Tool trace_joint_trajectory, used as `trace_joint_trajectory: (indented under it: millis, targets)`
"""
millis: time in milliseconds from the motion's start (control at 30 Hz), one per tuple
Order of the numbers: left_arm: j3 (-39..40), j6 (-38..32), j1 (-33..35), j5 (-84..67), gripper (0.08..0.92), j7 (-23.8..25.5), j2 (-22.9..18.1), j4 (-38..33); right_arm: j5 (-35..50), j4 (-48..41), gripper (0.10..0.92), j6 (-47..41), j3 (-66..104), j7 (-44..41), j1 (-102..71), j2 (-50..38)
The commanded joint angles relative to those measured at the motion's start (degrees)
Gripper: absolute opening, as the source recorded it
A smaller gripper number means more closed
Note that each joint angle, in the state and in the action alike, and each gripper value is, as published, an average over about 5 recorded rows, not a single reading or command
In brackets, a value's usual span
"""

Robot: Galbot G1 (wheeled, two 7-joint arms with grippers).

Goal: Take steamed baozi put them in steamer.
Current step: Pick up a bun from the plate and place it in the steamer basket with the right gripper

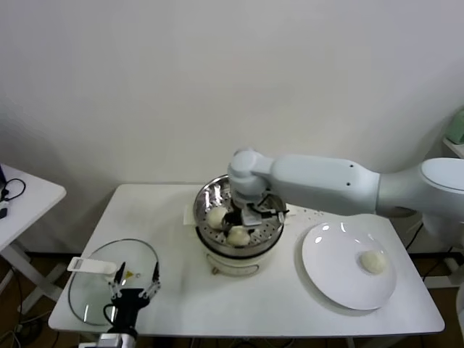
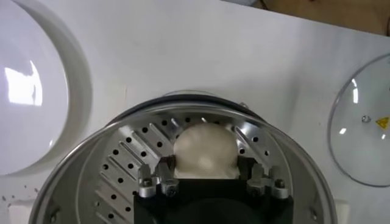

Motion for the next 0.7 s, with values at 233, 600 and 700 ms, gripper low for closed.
trace_joint_trajectory:
  millis: [233, 600, 700]
  targets:
    - [0.1, 0.0, 0.0, 0.2, 0.823, 0.0, -0.2, -0.1, 0.0, -0.7, 0.678, 0.9, -0.2, -0.2, -0.7, -0.2]
    - [0.4, 0.0, -0.1, 0.3, 0.823, 0.0, -0.3, 0.0, -0.8, -1.5, 0.791, 2.5, 1.4, 0.2, -0.8, -0.1]
    - [0.4, 0.0, -0.2, 0.4, 0.823, -0.1, -0.2, 0.0, -0.3, -1.3, 0.818, 2.8, 1.9, 0.1, -0.4, -0.1]
